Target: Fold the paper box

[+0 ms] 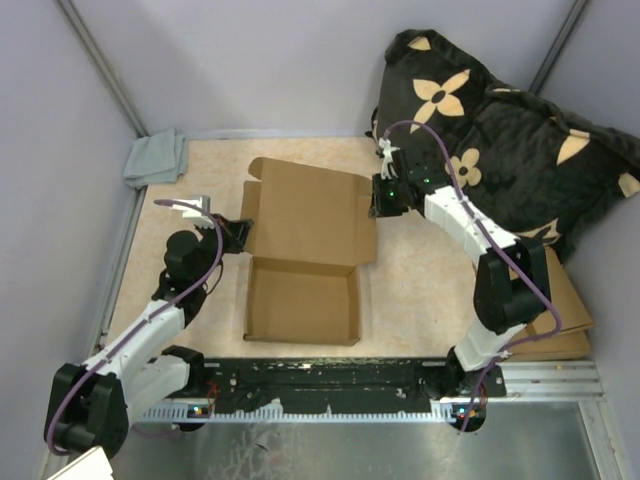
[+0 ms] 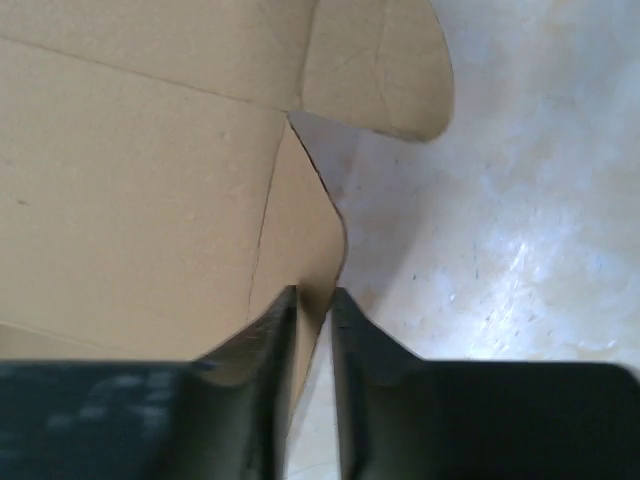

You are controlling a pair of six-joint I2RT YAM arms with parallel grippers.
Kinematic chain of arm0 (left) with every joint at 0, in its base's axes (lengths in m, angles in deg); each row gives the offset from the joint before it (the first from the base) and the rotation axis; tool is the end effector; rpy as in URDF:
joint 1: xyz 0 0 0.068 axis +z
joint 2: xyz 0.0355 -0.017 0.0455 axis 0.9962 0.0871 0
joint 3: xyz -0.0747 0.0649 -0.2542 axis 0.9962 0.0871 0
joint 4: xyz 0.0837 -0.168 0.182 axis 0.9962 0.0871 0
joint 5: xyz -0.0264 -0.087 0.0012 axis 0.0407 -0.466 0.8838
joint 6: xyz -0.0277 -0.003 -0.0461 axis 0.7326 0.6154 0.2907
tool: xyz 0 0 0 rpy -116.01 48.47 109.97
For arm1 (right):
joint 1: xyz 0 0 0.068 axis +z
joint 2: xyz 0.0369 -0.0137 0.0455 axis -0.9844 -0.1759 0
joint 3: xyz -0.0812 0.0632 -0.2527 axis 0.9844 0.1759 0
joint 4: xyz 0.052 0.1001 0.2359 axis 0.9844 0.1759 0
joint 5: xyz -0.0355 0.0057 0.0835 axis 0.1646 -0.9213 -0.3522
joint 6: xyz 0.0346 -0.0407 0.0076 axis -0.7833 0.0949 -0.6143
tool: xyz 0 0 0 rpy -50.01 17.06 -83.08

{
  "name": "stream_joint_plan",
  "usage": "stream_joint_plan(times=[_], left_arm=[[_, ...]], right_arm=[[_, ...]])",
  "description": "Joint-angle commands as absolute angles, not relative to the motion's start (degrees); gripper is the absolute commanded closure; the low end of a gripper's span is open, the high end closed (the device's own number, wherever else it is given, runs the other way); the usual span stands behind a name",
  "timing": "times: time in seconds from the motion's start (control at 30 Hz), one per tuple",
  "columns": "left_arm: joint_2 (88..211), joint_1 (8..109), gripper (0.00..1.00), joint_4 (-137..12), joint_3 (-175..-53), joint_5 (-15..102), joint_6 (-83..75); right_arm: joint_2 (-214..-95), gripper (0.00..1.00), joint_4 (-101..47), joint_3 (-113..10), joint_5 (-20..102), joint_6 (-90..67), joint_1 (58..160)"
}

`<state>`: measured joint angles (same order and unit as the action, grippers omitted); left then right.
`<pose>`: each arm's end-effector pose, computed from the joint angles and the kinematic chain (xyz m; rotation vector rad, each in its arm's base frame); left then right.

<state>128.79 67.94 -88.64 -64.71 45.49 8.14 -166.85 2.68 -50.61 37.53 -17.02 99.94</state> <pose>0.2051 -0.0669 0.2444 -0.0194 1.6668 -0.6354 0.3345 0.1297 0.2700 -0.2579 2.4612 0.4922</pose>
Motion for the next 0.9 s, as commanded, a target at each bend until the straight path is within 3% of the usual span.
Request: stream_joint_plan(times=[0.0,0.17,0.67,0.8,0.87], left_arm=[[127.8,67.6,1.00,-92.0,-64.7,44.6,7.2],[127.4,67.4,1.00,-91.4,-65.2,44.4,6.7],[124.9,67.2,1.00,-91.3,-65.0,45.1,6.3],[125.1,67.2,1.00,-90.9,-65.5,45.2,6.2],[125.3,67.2,0.94,-90.0,-66.3,45.4,5.9]], right_arm=[[-171.1,0.88,3.1,-56.2,31.8,-15.2,99.7],[-172.2,0.96,3.7,-58.1,27.8,-16.0,99.7],[-177.7,0.81,8.1,-64.2,29.2,-15.9,99.7],[-178.2,0.92,8.6,-65.0,30.0,-16.1,99.7],[-177.6,1.00,8.1,-65.0,31.3,-16.5,99.7]])
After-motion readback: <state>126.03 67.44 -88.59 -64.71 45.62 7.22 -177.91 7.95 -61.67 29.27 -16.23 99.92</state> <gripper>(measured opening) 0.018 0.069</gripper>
